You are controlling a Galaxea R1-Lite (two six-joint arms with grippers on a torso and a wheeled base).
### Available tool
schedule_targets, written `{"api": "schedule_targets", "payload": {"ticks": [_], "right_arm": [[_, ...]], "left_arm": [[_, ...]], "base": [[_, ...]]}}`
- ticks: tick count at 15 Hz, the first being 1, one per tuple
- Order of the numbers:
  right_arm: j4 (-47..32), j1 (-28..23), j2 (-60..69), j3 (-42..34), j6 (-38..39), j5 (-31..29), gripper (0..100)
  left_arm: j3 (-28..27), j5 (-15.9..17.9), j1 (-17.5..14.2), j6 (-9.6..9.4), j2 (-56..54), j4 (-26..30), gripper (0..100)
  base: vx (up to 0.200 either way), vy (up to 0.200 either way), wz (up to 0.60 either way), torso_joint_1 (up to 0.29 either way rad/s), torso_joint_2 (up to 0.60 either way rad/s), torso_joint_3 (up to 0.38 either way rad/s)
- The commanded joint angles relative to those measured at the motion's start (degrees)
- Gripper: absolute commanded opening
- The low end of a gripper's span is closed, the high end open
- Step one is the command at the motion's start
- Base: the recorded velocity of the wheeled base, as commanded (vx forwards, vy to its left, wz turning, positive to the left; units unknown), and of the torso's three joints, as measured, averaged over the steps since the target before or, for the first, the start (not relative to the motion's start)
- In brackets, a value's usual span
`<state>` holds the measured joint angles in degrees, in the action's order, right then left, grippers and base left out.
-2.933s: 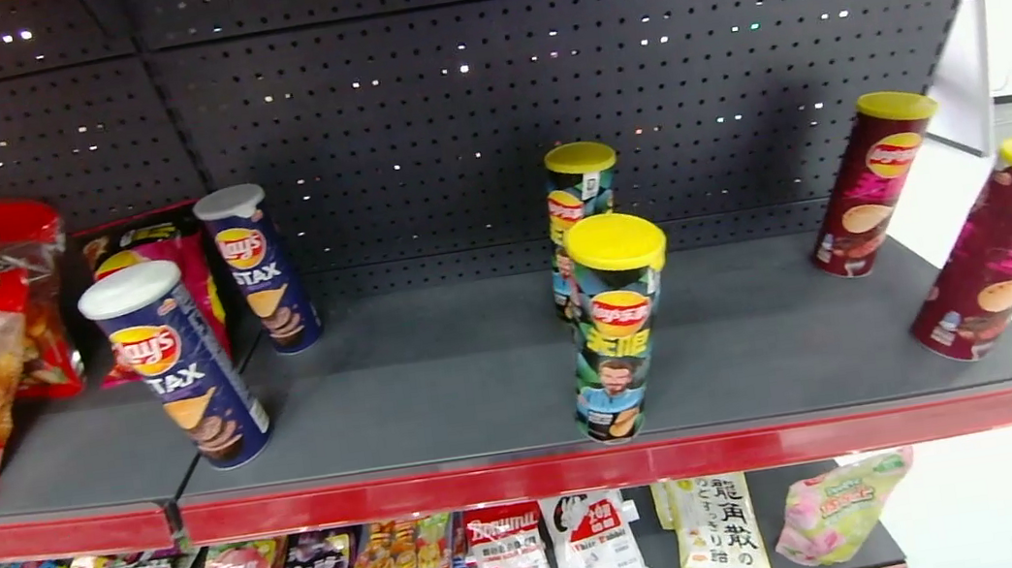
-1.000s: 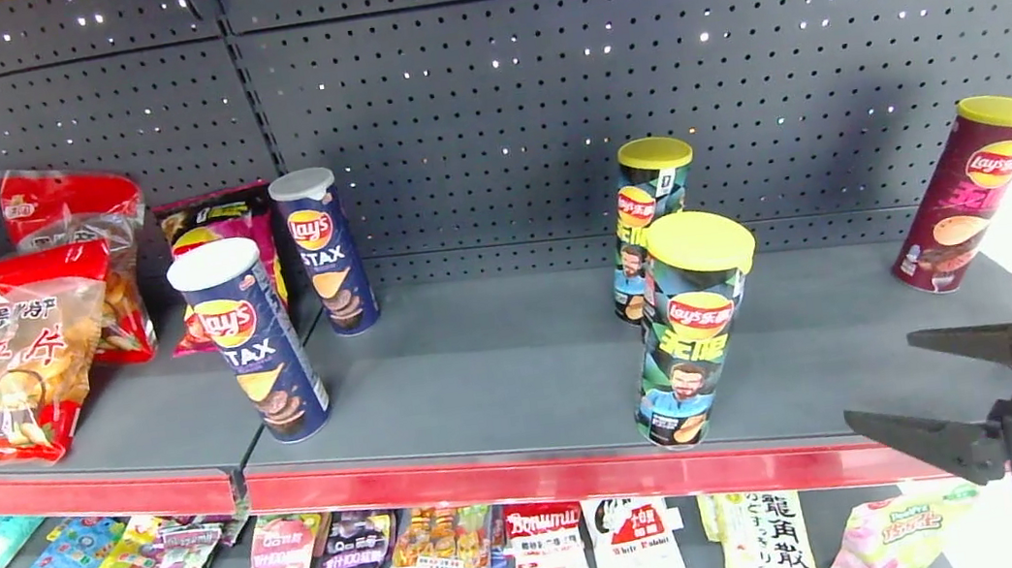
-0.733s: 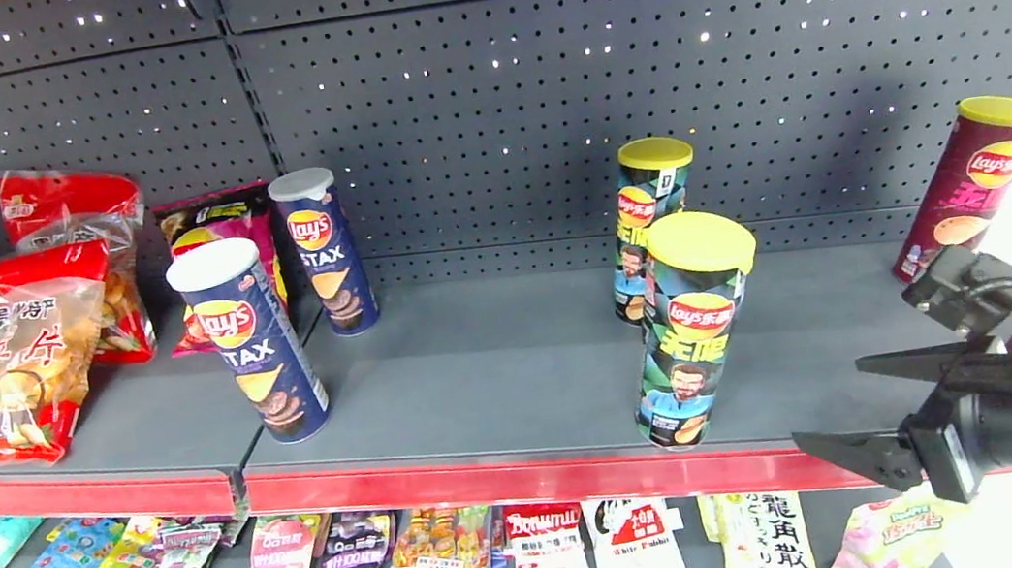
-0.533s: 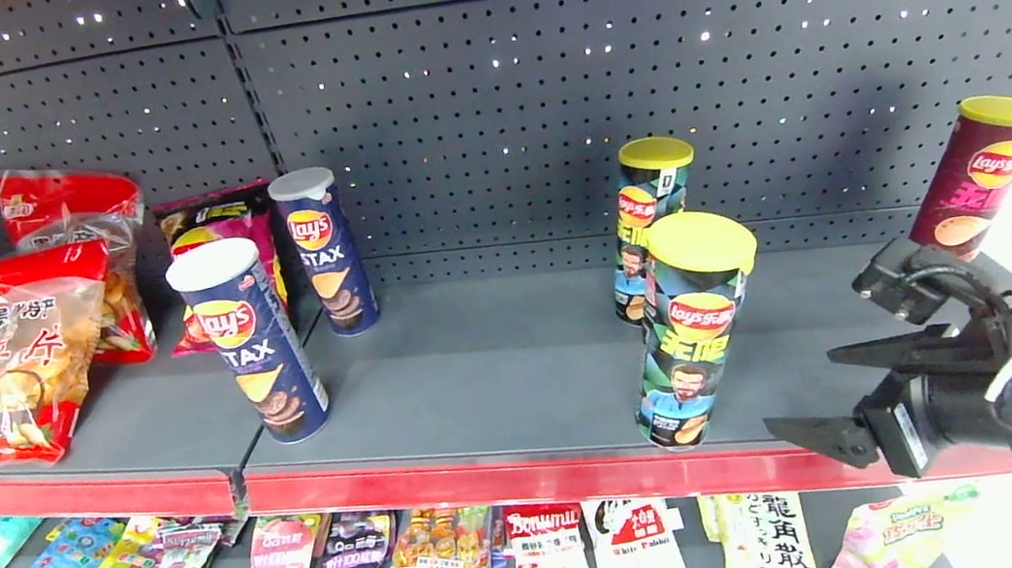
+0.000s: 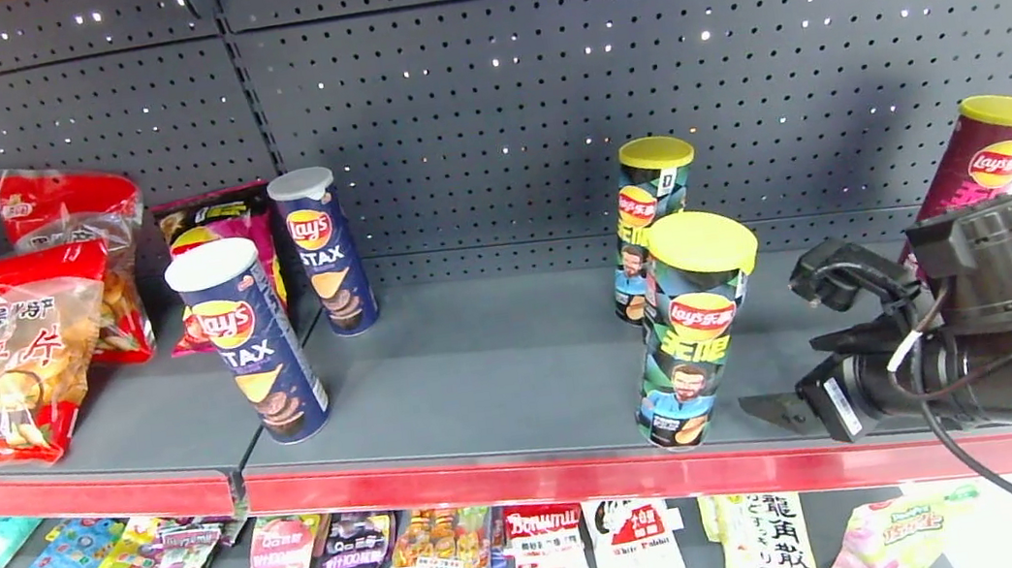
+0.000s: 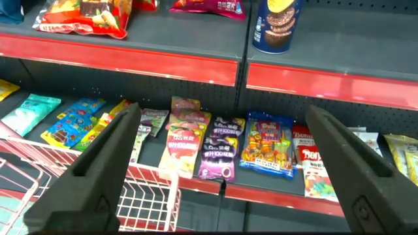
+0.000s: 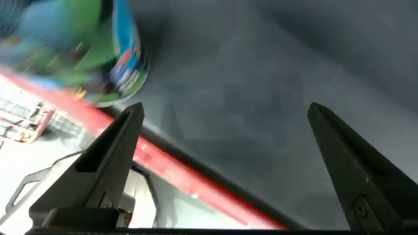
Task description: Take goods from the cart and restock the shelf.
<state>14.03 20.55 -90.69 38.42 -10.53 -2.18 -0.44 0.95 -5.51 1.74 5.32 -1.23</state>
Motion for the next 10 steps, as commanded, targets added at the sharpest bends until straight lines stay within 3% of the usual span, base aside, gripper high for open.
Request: {"api": "schedule_targets", "payload": {"ticks": [1,10], "right_arm": [[0.65,0.45,-2.74,1.13,-0.1,-0.28,100],[2.84,2.21,-5.73,1.13,-0.1,-3.0,100]], "left_arm": [[0.0,0.02,-0.03,0.01,0.22,0.0,100],[0.0,0.02,-0.03,0.01,0.22,0.0,100]], "base": [[0.0,0.0,0.0,0.0,0.0,0.0],[0.0,0.0,0.0,0.0,0.0,0.0]]}}
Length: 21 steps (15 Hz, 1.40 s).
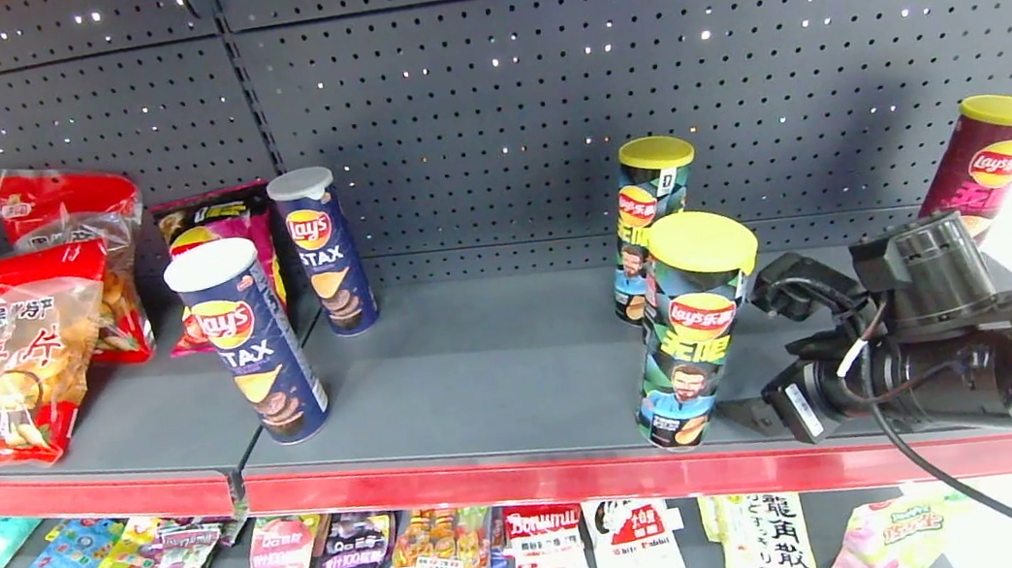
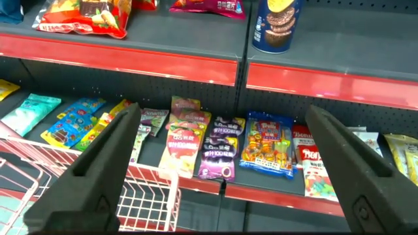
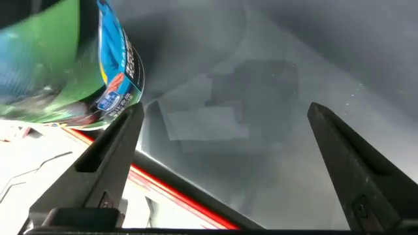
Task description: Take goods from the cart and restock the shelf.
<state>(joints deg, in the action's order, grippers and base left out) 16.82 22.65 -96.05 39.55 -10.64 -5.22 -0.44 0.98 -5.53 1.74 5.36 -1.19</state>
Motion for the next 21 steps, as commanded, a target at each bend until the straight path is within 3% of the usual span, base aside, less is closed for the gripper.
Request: {"api": "schedule_targets", "payload": {"ticks": [1,21], "right_arm": [[0.05,0.11,-0.72,0.0,-0.08,0.03,100],[0.05,3.19,-3.18,4.22,0.18,0.03,100]], "left_arm": [[0.0,-0.01,0.0,0.01,0.17,-0.04,100],[0.0,-0.01,0.0,0.19,0.17,0.05,100]], "base": [[0.0,0.0,0.0,0.0,0.0,0.0],[0.0,0.0,0.0,0.0,0.0,0.0]]}}
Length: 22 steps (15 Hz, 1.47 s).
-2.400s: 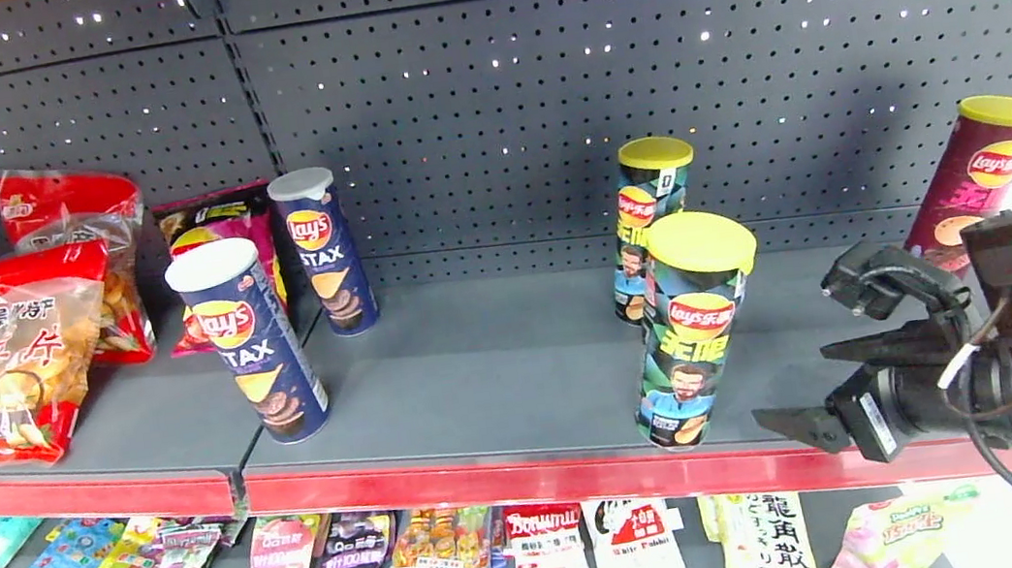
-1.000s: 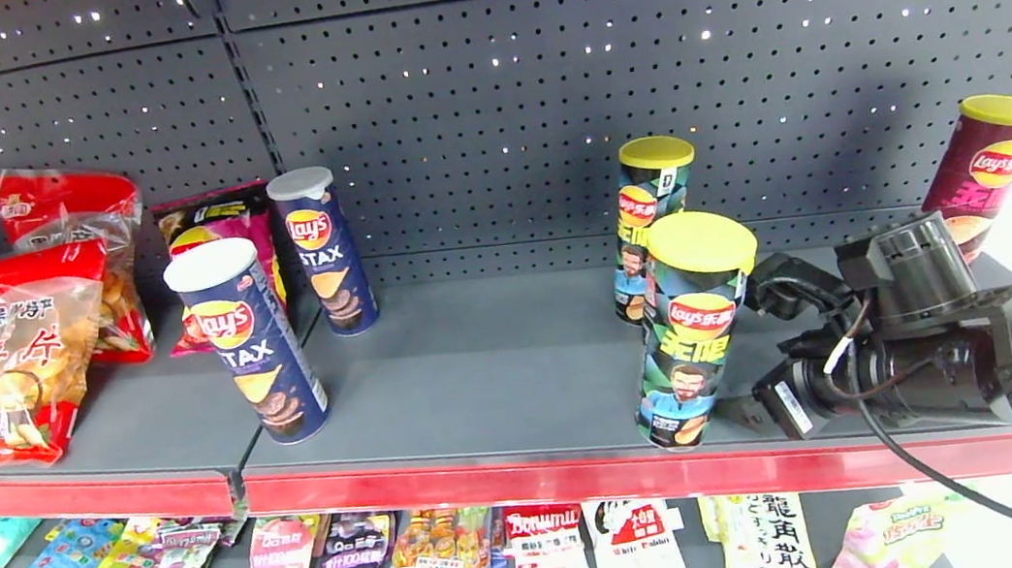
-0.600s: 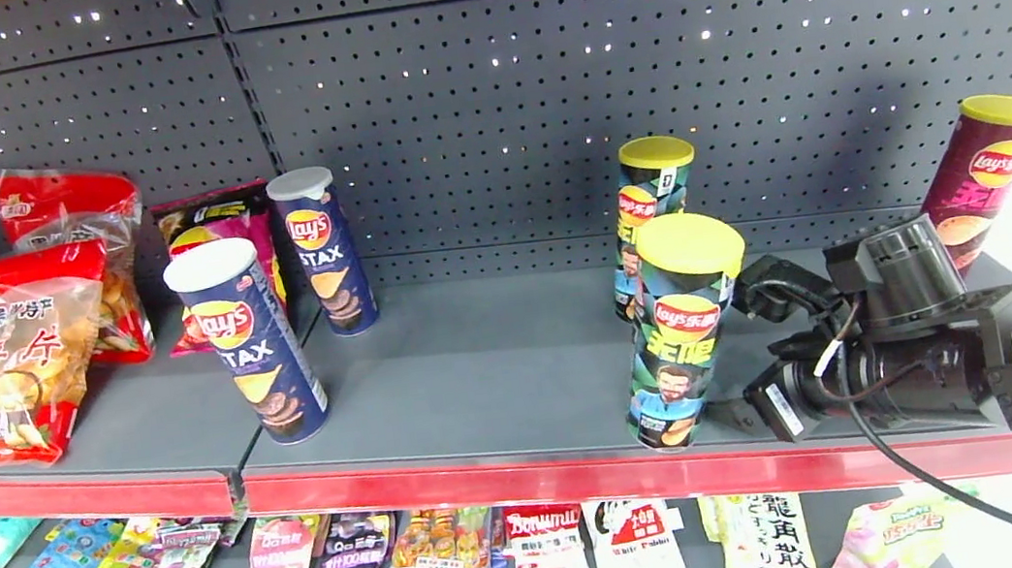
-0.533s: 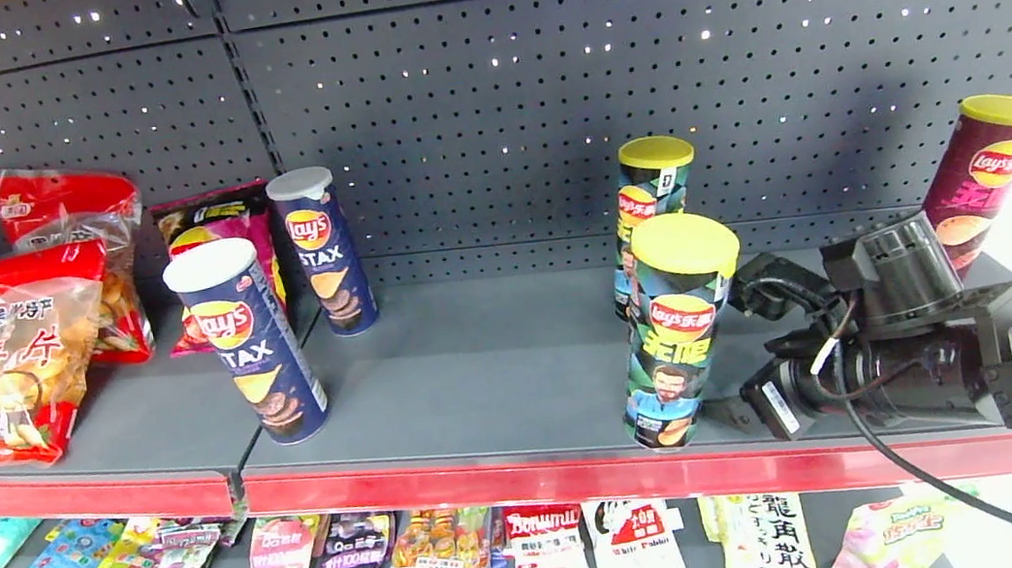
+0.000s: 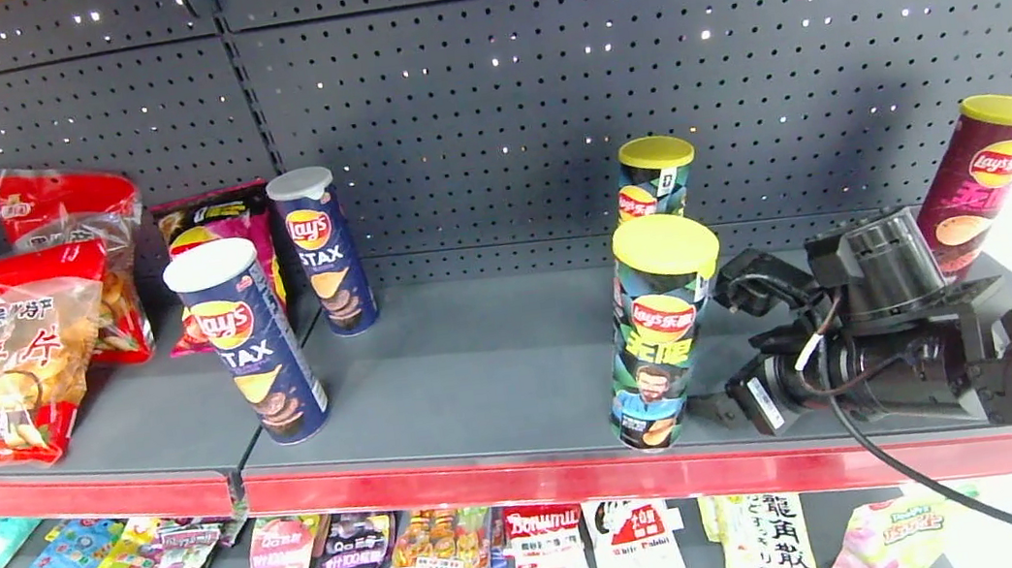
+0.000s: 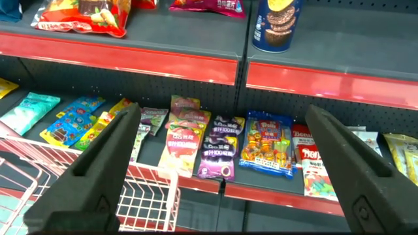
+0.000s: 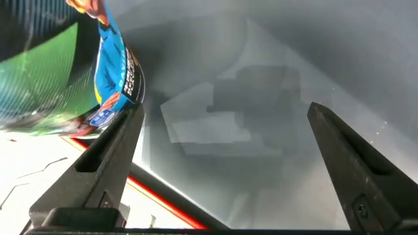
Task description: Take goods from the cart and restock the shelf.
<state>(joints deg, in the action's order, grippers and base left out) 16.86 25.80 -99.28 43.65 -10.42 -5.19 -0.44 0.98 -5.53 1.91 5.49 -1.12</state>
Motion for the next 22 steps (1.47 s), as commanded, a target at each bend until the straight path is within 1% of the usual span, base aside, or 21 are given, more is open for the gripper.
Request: {"api": "schedule_targets", "payload": {"ticks": [1,4,7,10,11,12,14,15,16,17,18,19,20,21,22], "right_arm": [[0.02,-0.04,0.05,0.03,-0.04,0.01,100],[0.02,-0.48,1.63,-1.47,0.14,-0.17,100],[0.28,-0.57,10.42,-4.28,1.46,-2.45,100],[0.37,0.4,23.08,-10.7,1.9,-3.51,100],[0.28,0.92,29.85,-14.3,1.9,-5.27,100],[0.19,0.92,38.37,-18.08,1.55,-7.02,100],[-0.34,0.75,51.12,-22.91,0.75,-7.46,100],[-0.34,0.48,53.93,-24.32,0.4,-7.46,100],[-1.22,-1.54,64.3,-28.54,-0.39,-7.55,100],[-4.99,-5.58,69.75,-28.71,-0.3,-7.55,100],[-9.39,-11.12,73.7,-28.27,0.32,-7.46,100],[-13.08,-16.83,76.78,-28.27,2.16,-7.46,100],[-16.86,-21.49,79.59,-28.71,4.62,-7.46,100],[-21.34,-25.0,82.41,-28.8,5.76,-7.55,100],[-29.78,-30.1,88.82,-28.98,5.41,-7.29,100]], "left_arm": [[0.0,-0.01,0.0,0.02,0.05,-0.02,100],[0.0,-0.01,0.0,0.02,0.14,-0.02,100],[0.0,0.08,0.0,0.02,0.14,-0.02,100],[0.0,0.96,0.09,0.02,0.23,-0.02,100],[0.0,2.01,0.09,-0.07,0.23,-0.02,100],[0.0,2.1,0.09,-0.07,0.23,-0.02,100],[0.0,2.1,0.17,-0.07,0.23,-0.02,100],[0.0,2.1,0.17,-0.07,0.23,-0.02,100],[0.0,2.1,0.09,-0.07,0.23,-0.02,100],[0.0,2.1,0.17,-0.07,0.23,-0.02,100],[0.0,2.1,0.09,-0.07,0.23,-0.02,100],[0.0,2.1,0.09,-0.07,0.23,-0.02,100],[0.0,2.1,0.09,-0.07,0.14,-0.02,100],[0.0,2.1,0.09,-0.07,0.14,-0.02,100],[0.0,2.1,0.09,-0.07,0.14,-0.02,100]], "base": [[0.0,0.0,0.0,0.0,0.0,0.0],[0.0,0.0,0.0,0.0,0.0,0.0],[0.0,0.0,0.0,0.0,0.0,0.0],[0.0,0.0,0.0,0.0,0.0,0.0],[0.0,0.0,0.0,0.0,0.0,0.0],[0.0,0.0,0.0,0.0,0.0,0.0],[0.0,0.0,0.0,0.0,0.0,0.0],[0.0,0.0,0.0,0.0,0.0,0.0],[0.0,0.0,0.0,0.0,0.0,0.0],[0.0,0.0,0.0,0.0,0.0,0.0],[0.0,0.0,0.0,0.0,0.0,0.0],[0.0,0.0,0.0,0.0,0.0,0.0],[0.0,0.0,0.0,0.0,0.0,0.0],[0.0,0.0,0.0,0.0,0.0,0.0],[0.0,0.0,0.0,0.0,0.0,0.0]]}}
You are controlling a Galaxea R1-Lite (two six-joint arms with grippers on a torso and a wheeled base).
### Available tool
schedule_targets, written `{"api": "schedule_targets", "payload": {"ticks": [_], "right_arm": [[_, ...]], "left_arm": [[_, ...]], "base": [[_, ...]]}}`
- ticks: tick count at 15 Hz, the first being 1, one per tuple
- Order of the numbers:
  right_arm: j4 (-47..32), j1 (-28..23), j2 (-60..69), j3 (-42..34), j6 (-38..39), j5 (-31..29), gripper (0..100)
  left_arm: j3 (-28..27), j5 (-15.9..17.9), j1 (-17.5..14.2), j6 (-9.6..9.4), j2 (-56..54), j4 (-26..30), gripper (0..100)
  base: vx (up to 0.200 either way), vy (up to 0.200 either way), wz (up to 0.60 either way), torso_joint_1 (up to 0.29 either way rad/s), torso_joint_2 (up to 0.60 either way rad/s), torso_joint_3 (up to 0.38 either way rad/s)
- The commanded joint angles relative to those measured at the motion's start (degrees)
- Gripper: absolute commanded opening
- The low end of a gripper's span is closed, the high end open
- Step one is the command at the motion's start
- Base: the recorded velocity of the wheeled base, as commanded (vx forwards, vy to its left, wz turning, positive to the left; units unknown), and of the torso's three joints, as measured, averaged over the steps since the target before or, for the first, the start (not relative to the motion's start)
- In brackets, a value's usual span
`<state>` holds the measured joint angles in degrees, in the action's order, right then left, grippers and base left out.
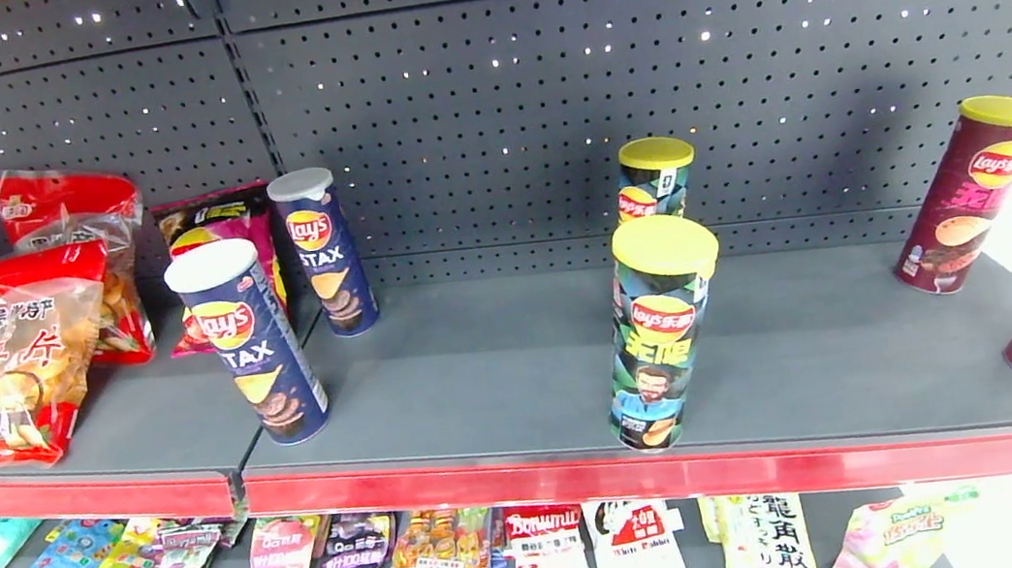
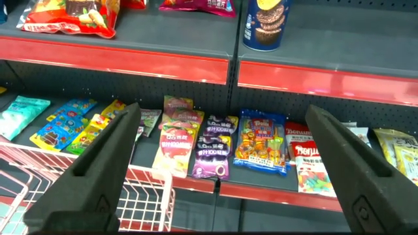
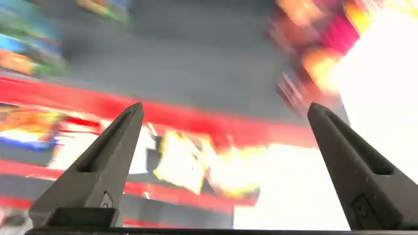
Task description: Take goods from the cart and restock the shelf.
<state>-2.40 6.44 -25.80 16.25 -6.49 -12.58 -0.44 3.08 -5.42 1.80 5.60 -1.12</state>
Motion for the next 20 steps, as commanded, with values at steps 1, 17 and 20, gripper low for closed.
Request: {"api": "schedule_targets", "payload": {"ticks": [1,17,20], "right_arm": [[-15.79,-12.15,20.43,-2.54,0.25,0.36,100],[2.23,-10.83,20.17,-16.25,6.31,13.46,100],[2.23,-10.83,20.17,-16.25,6.22,13.46,100]], "left_arm": [[0.0,-0.01,-0.02,-0.05,-0.06,-0.02,100],[0.18,0.17,-0.02,-0.05,-0.06,-0.46,100],[0.09,0.26,-0.02,-0.22,-0.06,-0.11,100]], "base": [[0.0,0.0,0.0,0.0,0.0,0.0],[0.0,0.0,0.0,0.0,0.0,0.0],[0.0,0.0,0.0,0.0,0.0,0.0]]}}
